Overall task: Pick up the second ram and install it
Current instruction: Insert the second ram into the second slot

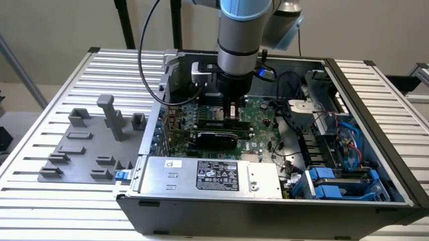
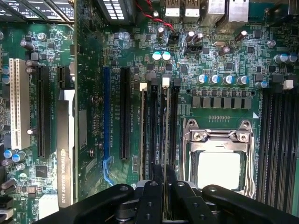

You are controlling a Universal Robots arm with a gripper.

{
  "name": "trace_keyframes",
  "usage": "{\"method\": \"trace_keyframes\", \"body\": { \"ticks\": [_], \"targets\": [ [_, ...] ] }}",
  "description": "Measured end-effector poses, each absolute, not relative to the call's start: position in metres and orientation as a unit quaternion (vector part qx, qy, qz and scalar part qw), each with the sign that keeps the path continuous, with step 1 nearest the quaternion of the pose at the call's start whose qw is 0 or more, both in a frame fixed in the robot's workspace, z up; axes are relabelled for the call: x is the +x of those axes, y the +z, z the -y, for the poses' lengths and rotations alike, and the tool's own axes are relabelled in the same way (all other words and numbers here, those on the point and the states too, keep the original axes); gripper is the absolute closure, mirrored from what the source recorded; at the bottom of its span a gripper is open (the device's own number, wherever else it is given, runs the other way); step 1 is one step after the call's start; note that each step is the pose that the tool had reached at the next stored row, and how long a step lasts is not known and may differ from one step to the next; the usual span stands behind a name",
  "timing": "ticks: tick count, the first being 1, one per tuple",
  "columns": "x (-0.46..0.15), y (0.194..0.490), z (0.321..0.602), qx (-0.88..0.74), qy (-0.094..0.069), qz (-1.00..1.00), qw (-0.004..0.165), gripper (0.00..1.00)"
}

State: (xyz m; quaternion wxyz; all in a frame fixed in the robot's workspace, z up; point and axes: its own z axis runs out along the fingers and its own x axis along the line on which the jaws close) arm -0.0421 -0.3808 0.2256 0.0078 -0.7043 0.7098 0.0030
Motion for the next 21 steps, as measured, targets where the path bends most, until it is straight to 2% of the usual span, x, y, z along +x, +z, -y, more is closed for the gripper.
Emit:
{"method": "trace_keyframes", "body": {
  "ticks": [21],
  "targets": [
    [-0.0421, 0.2230, 0.3793, -0.706, 0.003, -0.708, 0.008, 1.00]
  ]
}}
